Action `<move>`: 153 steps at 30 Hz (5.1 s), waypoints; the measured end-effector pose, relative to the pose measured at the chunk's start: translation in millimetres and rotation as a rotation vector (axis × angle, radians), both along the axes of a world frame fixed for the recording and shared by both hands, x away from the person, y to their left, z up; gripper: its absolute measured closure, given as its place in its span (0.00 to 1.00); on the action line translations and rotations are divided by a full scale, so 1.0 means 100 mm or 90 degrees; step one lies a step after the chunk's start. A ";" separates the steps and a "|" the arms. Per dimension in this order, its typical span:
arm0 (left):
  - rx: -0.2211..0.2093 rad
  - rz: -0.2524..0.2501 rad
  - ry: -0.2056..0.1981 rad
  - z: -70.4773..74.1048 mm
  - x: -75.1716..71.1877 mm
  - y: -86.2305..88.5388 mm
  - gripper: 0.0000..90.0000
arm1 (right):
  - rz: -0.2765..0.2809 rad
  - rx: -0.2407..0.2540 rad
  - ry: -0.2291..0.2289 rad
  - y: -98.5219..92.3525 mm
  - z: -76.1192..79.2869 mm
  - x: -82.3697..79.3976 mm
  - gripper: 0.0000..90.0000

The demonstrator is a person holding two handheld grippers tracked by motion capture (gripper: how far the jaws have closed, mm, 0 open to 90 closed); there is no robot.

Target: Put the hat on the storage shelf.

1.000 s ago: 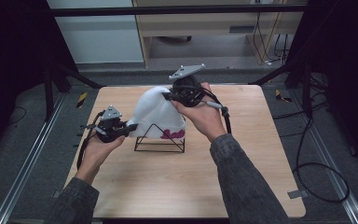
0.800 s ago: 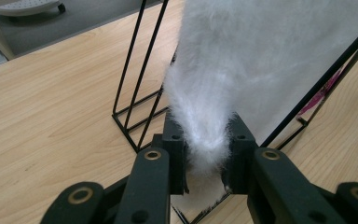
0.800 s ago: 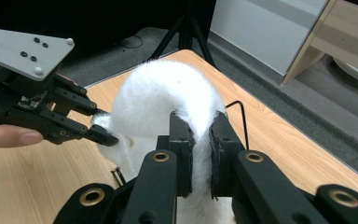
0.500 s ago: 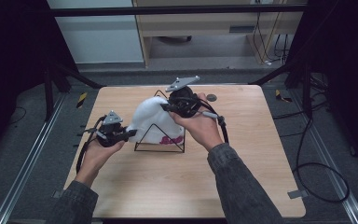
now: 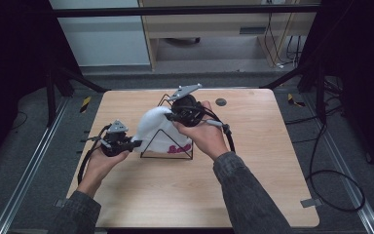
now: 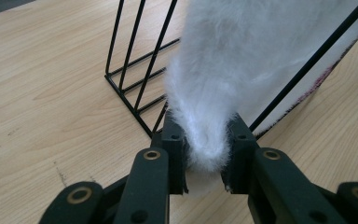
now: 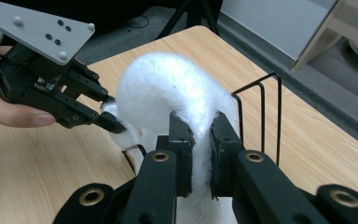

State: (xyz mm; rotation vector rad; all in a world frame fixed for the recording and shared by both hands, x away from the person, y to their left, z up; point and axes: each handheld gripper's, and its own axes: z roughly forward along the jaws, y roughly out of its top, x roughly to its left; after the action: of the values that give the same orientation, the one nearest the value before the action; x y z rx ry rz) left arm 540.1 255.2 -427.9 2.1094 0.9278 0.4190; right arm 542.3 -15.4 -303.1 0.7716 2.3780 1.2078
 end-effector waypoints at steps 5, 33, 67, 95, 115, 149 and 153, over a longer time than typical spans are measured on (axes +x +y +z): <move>0.005 -0.004 0.002 -0.02 0.00 0.00 0.82 | 0.000 0.000 0.003 0.00 -0.02 0.00 0.91; 0.012 -0.003 0.032 -0.16 0.00 0.06 0.80 | 0.011 -0.017 0.017 0.11 -0.10 0.03 0.91; 0.030 0.018 0.060 -0.28 0.01 0.12 0.70 | 0.005 -0.023 0.041 0.18 -0.17 0.10 0.83; 0.007 0.060 -0.001 -0.09 -0.06 0.24 0.46 | -0.010 -0.008 0.042 0.11 -0.13 0.02 0.51; -0.090 0.062 -0.076 0.20 -0.30 0.11 0.06 | -0.045 0.022 0.018 -0.08 -0.05 -0.19 0.20; -0.019 0.107 -0.074 -0.24 -0.50 0.29 0.06 | -0.163 0.041 -0.013 -1.39 -0.76 -0.62 0.14; -0.019 0.111 -0.059 -0.35 -0.51 0.33 0.06 | -0.181 0.030 0.012 -1.55 -1.06 -0.72 0.14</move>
State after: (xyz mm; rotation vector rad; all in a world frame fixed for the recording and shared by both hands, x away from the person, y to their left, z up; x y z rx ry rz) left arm 489.0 288.6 -462.4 1.9722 1.0603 0.5823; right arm 470.0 -170.9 -408.9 1.0977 2.1686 1.1441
